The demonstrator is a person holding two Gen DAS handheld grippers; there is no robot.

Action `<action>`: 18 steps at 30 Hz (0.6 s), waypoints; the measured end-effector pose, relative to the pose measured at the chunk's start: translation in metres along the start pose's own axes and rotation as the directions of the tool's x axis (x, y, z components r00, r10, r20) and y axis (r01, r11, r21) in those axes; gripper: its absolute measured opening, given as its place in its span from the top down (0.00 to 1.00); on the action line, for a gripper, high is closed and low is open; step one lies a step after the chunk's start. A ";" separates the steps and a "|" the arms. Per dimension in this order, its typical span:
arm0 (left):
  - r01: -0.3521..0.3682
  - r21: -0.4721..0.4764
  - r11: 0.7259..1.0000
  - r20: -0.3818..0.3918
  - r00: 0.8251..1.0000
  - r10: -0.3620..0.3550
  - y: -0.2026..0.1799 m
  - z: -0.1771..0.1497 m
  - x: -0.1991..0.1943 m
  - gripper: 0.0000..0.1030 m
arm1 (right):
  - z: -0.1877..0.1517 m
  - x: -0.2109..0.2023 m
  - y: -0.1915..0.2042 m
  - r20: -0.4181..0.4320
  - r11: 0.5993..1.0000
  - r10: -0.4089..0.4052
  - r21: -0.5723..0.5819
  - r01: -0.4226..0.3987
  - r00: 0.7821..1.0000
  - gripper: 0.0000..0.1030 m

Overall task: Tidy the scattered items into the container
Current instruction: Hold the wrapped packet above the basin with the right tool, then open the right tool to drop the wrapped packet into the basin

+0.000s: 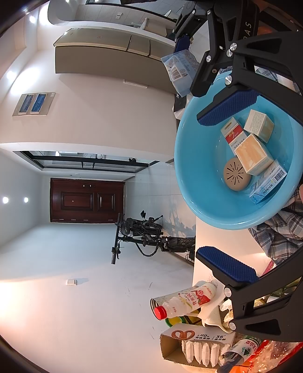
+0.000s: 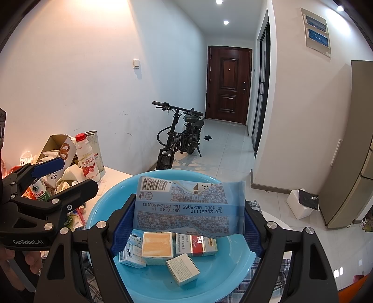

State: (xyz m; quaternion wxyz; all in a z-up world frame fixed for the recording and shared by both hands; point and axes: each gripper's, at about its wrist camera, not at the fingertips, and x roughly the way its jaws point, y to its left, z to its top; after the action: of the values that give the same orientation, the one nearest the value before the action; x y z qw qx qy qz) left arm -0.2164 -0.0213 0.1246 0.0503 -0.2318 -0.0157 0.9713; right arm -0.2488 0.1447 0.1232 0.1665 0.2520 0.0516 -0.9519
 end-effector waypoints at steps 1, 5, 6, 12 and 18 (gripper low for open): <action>-0.002 0.000 1.000 0.001 1.000 0.002 0.000 0.000 0.000 0.00 | 0.000 0.000 0.000 0.000 1.000 -0.001 0.000 0.001 1.000 0.20; -0.023 -0.001 1.000 0.008 1.000 0.023 0.002 0.000 0.000 0.00 | 0.000 0.000 0.000 0.000 1.000 0.000 -0.001 0.000 1.000 0.20; -0.026 -0.002 1.000 0.007 1.000 0.026 0.003 0.000 0.000 0.00 | 0.000 0.000 0.000 0.000 1.000 0.000 -0.001 0.000 1.000 0.20; -0.046 -0.008 0.999 -0.005 0.999 0.046 0.004 -0.001 0.003 0.00 | 0.001 0.000 0.001 0.001 1.000 0.002 0.000 -0.002 1.000 0.20; -0.056 -0.005 0.998 0.001 0.998 0.056 0.002 -0.001 0.001 0.00 | -0.004 0.000 0.001 0.002 1.000 0.006 -0.001 -0.006 1.000 0.20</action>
State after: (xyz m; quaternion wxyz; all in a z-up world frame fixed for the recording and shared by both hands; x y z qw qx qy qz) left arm -0.2170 -0.0236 0.1229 0.0223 -0.2317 -0.0118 0.9725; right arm -0.2467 0.1444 0.1201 0.1696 0.2512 0.0510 -0.9516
